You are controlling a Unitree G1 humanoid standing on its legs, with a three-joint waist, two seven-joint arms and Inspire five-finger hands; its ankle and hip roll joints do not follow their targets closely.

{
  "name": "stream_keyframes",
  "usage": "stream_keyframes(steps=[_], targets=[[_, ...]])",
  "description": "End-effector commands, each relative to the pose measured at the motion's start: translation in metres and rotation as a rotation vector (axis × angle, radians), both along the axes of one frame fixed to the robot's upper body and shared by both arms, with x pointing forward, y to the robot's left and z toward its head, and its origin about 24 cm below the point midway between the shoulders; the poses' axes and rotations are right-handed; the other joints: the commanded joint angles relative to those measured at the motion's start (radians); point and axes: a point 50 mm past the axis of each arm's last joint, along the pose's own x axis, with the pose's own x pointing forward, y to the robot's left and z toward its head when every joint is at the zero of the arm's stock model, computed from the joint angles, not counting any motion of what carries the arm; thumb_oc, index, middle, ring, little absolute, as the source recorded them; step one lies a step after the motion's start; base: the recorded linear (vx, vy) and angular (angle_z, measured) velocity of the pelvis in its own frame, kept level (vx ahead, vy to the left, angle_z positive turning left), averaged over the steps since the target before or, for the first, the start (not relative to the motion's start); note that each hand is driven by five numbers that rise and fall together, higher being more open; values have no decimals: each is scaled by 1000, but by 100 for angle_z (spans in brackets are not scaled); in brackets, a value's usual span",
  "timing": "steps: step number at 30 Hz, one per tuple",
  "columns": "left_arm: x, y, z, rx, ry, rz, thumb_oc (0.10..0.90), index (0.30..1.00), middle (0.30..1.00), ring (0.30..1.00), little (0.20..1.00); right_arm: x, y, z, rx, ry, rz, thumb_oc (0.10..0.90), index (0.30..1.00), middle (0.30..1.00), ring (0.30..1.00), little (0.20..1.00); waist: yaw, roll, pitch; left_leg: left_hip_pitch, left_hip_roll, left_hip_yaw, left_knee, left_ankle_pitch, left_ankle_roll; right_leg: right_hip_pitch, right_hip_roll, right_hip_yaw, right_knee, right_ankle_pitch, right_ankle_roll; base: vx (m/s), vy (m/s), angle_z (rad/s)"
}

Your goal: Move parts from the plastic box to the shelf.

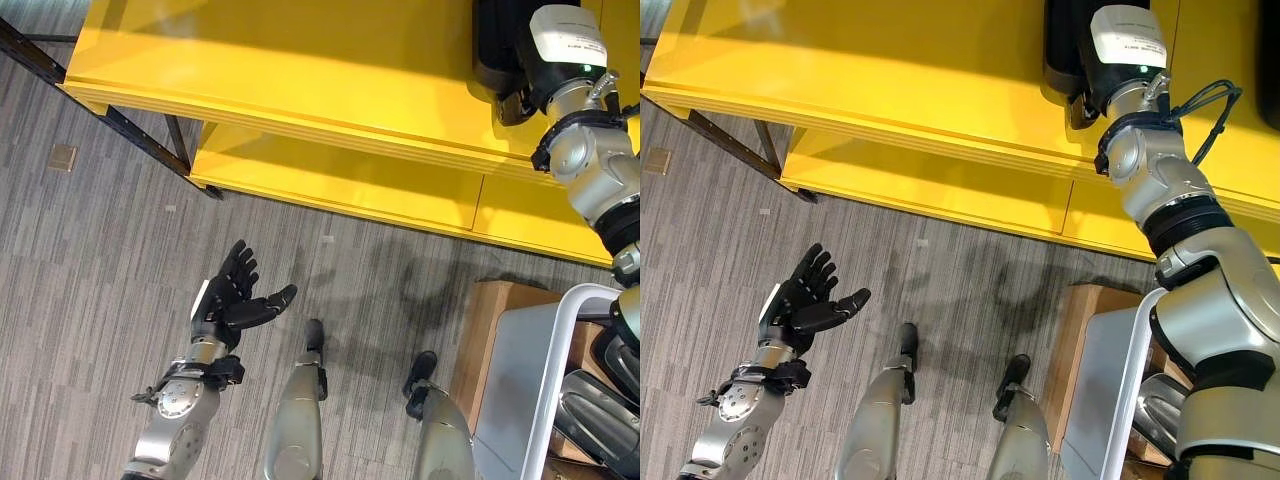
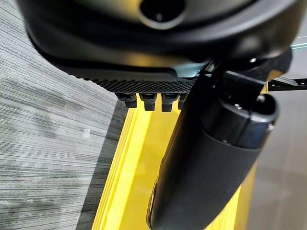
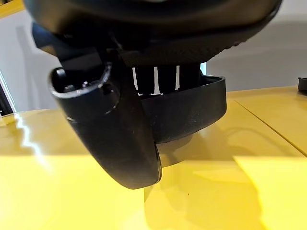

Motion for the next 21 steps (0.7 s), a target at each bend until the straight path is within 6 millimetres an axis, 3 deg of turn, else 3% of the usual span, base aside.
stream_keyframes(steps=[1, 3, 4, 5, 21], targets=[[0, -7, 43, 9, -229, -71, 900, 1000, 1000, 1000, 1000, -27, 7, 88, -41, -282, 20, 400, 300, 300, 300, 300, 9, -18, -57, 1, 30, -27, 118, -135, -15, 25, 7, 19, 7, -46, 16, 0, 0, 0], [0, -7, 43, 8, -230, -70, 900, 1000, 1000, 1000, 1000, -26, 8, 88, -54, -275, 18, 400, 300, 300, 300, 300, 9, -18, -55, -3, 30, -30, 121, -136, -15, 23, 8, 18, 11, -49, 14, 0, 0, 0], [0, -7, 44, 9, -232, -68, 900, 1000, 1000, 1000, 1000, -26, 8, 87, -49, -271, 20, 612, 596, 596, 596, 596, 10, -18, -54, -4, 30, -30, 123, -136, -15, 22, 8, 18, 14, -50, 14, 0, 0, 0], [0, -6, 44, 9, -232, -67, 900, 1000, 1000, 1000, 1000, -25, 8, 86, -50, -264, 16, 900, 1000, 1000, 1000, 1000, 10, -18, -53, -7, 29, -31, 126, -136, -15, 20, 8, 18, 16, -51, 13, 0, 0, 0], [0, -1, 44, 7, -229, -35, 900, 1000, 1000, 1000, 1000, -27, 36, 87, -60, -285, 142, 900, 1000, 1000, 1000, 1000, 7, -28, -48, -8, 26, -36, 135, -143, -13, 20, 13, 21, 18, -53, 12, 0, 0, 0]])
